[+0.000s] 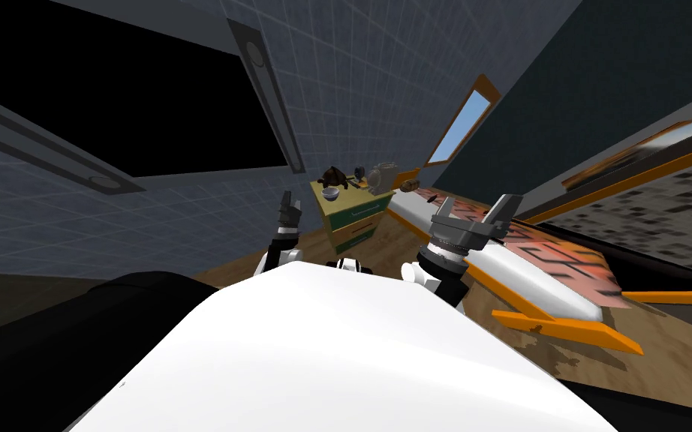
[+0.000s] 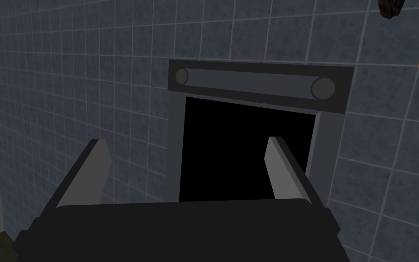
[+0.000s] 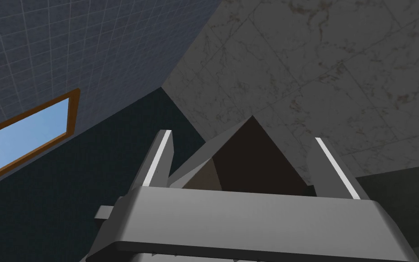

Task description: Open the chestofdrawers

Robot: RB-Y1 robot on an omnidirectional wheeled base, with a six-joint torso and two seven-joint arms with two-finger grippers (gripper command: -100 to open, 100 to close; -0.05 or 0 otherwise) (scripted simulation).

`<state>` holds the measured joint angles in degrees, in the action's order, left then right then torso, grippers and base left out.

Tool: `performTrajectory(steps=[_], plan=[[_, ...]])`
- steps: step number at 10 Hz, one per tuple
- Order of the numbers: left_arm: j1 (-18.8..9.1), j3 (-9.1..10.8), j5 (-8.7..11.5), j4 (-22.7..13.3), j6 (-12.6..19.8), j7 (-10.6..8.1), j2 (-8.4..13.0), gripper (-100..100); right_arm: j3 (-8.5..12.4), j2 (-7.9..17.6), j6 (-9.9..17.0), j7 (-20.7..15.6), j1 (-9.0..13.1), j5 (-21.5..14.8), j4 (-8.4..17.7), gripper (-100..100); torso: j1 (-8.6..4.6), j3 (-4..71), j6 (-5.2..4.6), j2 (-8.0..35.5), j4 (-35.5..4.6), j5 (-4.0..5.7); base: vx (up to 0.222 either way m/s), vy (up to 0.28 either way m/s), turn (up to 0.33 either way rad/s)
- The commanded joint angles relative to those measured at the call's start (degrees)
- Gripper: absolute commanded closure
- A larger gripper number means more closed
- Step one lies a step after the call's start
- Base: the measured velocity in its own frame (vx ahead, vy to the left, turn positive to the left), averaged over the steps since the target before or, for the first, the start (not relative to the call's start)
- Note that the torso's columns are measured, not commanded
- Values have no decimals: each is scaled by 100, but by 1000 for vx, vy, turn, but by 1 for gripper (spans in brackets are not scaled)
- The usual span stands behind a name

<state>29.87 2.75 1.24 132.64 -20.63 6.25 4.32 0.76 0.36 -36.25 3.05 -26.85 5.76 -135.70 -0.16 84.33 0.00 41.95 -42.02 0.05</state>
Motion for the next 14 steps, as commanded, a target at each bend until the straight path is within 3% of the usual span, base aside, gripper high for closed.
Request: performTrajectory(steps=[1,5,11,14], plan=[[-45,79,67,-349,-124,-42,234,-100,0,-1,0,0,-1,0,0,0,-8,32,0,4,-13,2,100,-157,64],[-104,183,159,-845,-290,-93,337,-100,-1,-1,0,0,0,0,0,0,27,22,0,34,-28,-8,83,-156,65],[-194,342,299,-1603,-544,-172,328,-100,0,0,0,0,0,0,0,0,21,23,0,33,-27,-6,78,-148,71],[-232,408,358,-1921,-650,-204,328,-100,0,0,0,0,0,0,0,0,-19,37,-51,-15,30,-43,66,-101,80]])
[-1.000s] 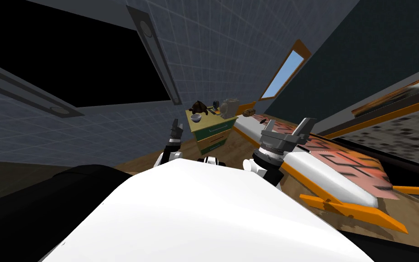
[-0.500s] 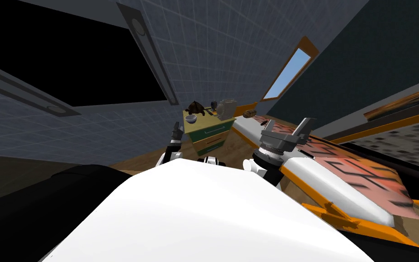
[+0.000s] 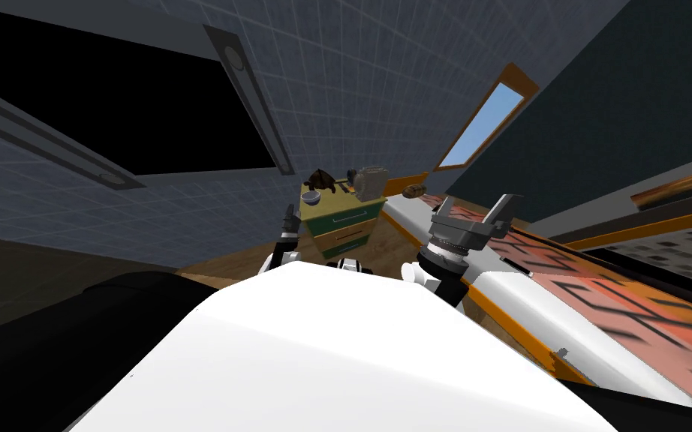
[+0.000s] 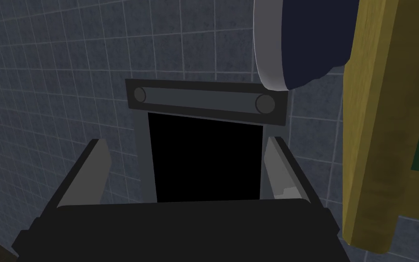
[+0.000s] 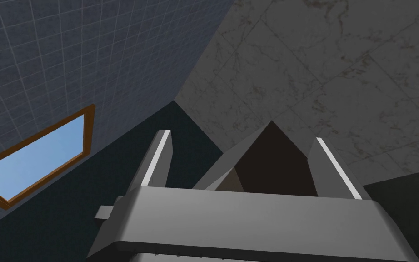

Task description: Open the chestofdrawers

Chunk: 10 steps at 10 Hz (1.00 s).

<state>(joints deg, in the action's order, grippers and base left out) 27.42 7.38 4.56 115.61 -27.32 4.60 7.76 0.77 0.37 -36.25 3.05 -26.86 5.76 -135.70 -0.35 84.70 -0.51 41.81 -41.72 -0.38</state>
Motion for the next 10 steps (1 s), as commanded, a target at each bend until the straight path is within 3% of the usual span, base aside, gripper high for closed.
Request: performTrajectory(steps=[1,5,8,10], plan=[[1,-34,44,-318,-14,-49,-10,-100,0,0,0,0,0,0,0,0,-11,7,-16,-18,16,-11,59,-97,52],[1,-34,44,-318,-14,-49,-10,-100,1,1,0,0,1,0,0,0,-32,5,-39,-29,41,-35,7,-16,1],[-22,6,80,-513,-78,-69,7,-100,0,0,0,0,0,0,0,0,-45,22,-26,-57,54,-33,22,-68,33],[-34,26,98,-613,-110,-79,16,-100,-1,-1,0,0,0,0,0,0,19,35,-8,-59,19,-11,30,-102,31]])
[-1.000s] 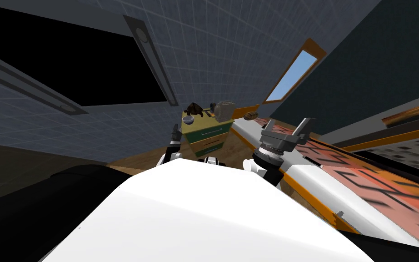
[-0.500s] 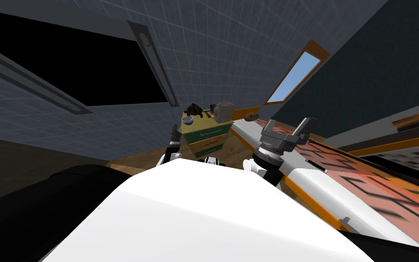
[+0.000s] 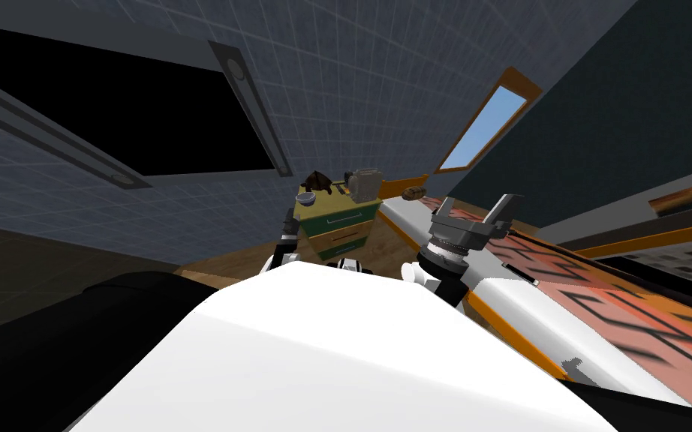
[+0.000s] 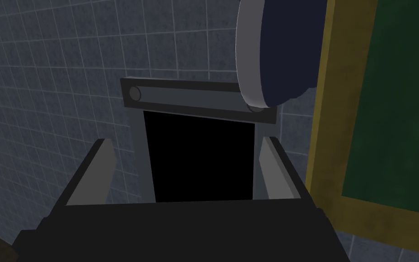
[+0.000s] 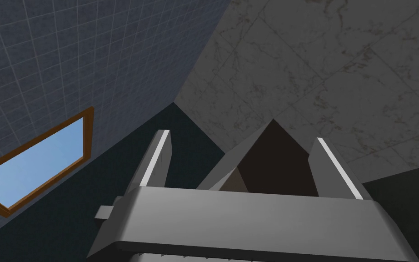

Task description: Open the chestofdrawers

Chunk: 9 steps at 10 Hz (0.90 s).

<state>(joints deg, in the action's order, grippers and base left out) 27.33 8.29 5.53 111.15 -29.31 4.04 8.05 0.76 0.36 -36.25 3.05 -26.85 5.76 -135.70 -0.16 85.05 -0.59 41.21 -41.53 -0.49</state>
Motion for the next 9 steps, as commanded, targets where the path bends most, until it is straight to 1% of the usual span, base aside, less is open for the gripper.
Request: performTrajectory(steps=[1,4,5,7,9], plan=[[-38,-44,19,-270,56,-33,-5,-100,1,1,0,0,0,0,0,0,24,4,-11,-6,-1,-5,33,-69,31],[-79,26,81,-614,-55,-69,6,-100,0,0,0,0,0,0,0,0,-9,10,-10,-16,8,-1,53,-125,51],[-79,26,81,-614,-55,-69,6,-100,0,0,0,0,-1,0,0,0,-17,8,-7,-11,3,5,42,-110,55],[-111,79,128,-877,-139,-95,2,-100,1,1,0,0,0,0,0,0,23,4,-19,-6,0,-8,43,-79,48],[-146,136,179,-1161,-230,-124,-9,-100,0,0,0,0,0,0,0,0,-19,9,-15,-13,5,0,61,-168,67]])
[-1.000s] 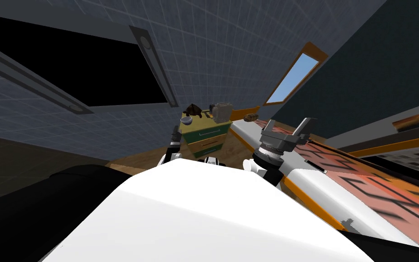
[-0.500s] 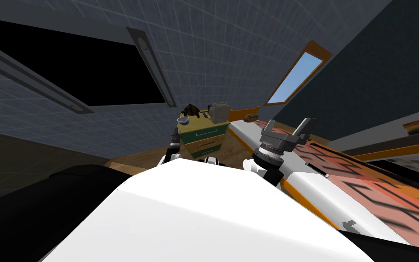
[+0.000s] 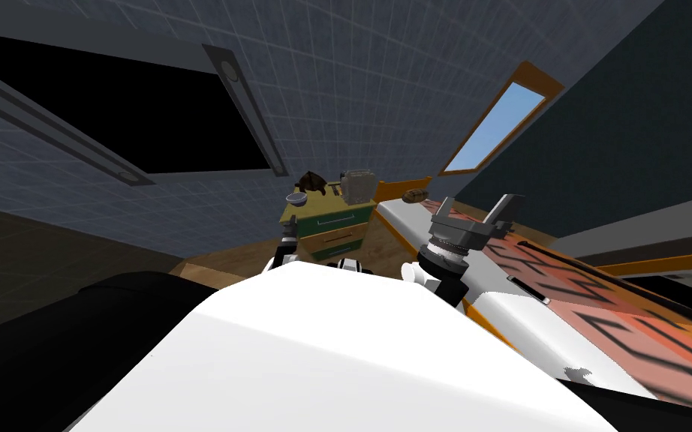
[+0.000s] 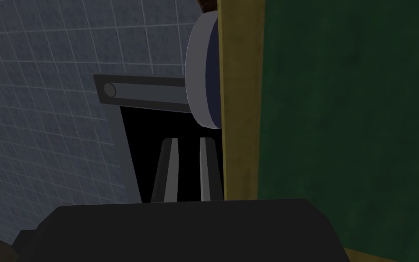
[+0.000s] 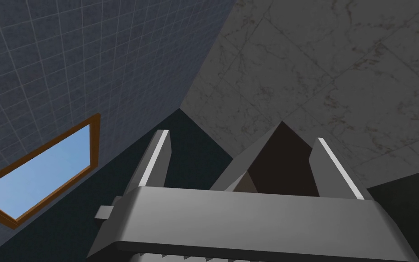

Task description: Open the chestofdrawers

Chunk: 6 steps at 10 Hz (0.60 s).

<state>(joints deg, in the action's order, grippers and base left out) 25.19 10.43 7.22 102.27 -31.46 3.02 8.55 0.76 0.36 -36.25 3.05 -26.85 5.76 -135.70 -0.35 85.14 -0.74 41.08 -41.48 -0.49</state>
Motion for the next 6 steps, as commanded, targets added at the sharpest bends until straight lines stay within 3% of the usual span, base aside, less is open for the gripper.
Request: performTrajectory(steps=[1,4,6], plan=[[67,-78,9,-273,-15,-22,-59,-100,0,0,0,0,0,0,0,0,-2,-3,5,6,-3,4,46,-119,36],[32,-19,61,-562,-108,-52,-83,-100,0,1,0,0,1,0,0,0,43,-6,-6,4,11,-27,30,-91,27],[15,10,87,-704,-153,-66,-104,-100,0,1,0,0,1,0,0,0,50,-4,17,17,-30,13,24,-98,27]])
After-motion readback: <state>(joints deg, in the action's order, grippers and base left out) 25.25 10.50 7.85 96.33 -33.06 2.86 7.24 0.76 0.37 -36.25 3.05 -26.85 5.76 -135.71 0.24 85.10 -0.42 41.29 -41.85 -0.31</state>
